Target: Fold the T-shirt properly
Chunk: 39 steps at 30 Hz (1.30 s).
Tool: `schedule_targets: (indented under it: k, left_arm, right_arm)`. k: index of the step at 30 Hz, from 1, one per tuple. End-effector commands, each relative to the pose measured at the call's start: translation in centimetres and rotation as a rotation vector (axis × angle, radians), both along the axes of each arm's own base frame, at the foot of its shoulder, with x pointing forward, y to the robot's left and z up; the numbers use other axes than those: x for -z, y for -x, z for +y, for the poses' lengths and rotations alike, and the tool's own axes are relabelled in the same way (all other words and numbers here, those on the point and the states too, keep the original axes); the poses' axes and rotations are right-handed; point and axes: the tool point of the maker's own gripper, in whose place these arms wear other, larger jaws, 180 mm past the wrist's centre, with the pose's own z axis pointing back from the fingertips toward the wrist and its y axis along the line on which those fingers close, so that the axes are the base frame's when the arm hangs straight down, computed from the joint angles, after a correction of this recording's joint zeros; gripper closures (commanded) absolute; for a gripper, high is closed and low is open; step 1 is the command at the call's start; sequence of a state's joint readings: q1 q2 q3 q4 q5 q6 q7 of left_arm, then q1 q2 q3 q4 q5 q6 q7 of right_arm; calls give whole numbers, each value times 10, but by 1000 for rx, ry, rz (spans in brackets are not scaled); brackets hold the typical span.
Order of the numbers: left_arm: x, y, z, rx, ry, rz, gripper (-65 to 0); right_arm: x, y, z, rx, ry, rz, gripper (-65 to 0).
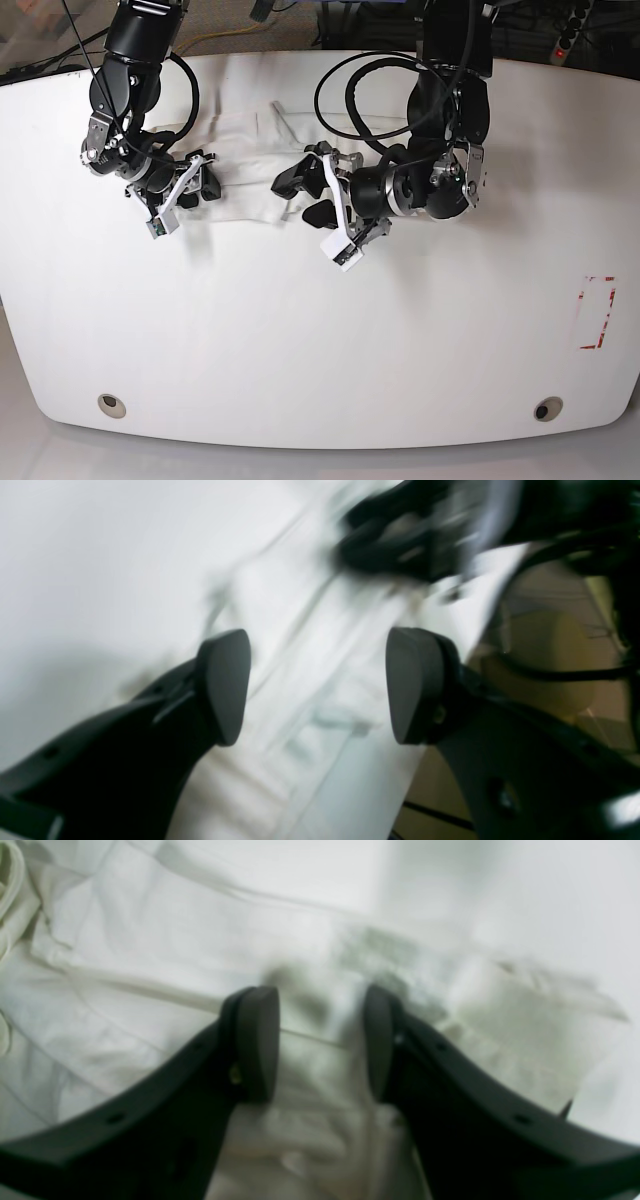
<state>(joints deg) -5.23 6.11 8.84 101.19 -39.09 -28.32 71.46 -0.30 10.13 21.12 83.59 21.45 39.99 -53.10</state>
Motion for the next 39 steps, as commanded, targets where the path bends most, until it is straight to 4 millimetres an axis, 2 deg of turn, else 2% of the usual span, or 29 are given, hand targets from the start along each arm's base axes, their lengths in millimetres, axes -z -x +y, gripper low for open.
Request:
schedule_targets:
  k: [1, 4, 9, 12, 15, 16, 21, 25, 29, 33, 37, 39]
  left_arm:
    - [-18, -9, 4, -7, 3, -65, -399]
    - [-11, -15, 25, -29, -65, -85, -399]
    - [3, -31, 86, -158, -155, -75, -397]
    - [18, -30, 119, -211, -212, -40, -397]
    - [30, -26, 149, -259, -259, -11, -390]
    - [35, -24, 159, -278, -271, 3, -375]
    - [62, -12, 183, -318, -280, 61, -262]
    - [81, 0, 190, -333, -276, 110, -246]
    - [100, 10, 193, -350, -267, 167, -246]
    - [118, 19, 204, -362, -284, 227, -246]
    - [126, 22, 211, -369, -294, 258, -246]
    - [126, 21, 220, -371, -317, 253, -246]
  right_arm:
    - [-8, -7, -4, -2, 15, -15, -263]
    - [-16, -13, -5, -5, 24, -43, -263]
    - [-44, -24, -4, -20, 58, -127, -270]
    - [-59, -27, -10, -20, 97, -152, -290]
    - [-78, -32, -28, 30, 133, -168, -384]
    - [-83, -32, -35, 69, 133, -166, -441]
    - [-100, -25, -89, 270, 137, -155, -637]
    - [-94, -9, -120, 387, 102, -91, -650]
    - [-81, 2, -122, 423, -6, -70, -650]
    - [-60, 17, -112, 422, -87, -26, -647]
    - [-33, 34, -85, 417, -174, 38, -640]
    - [-28, 37, -74, 415, -199, 51, -640]
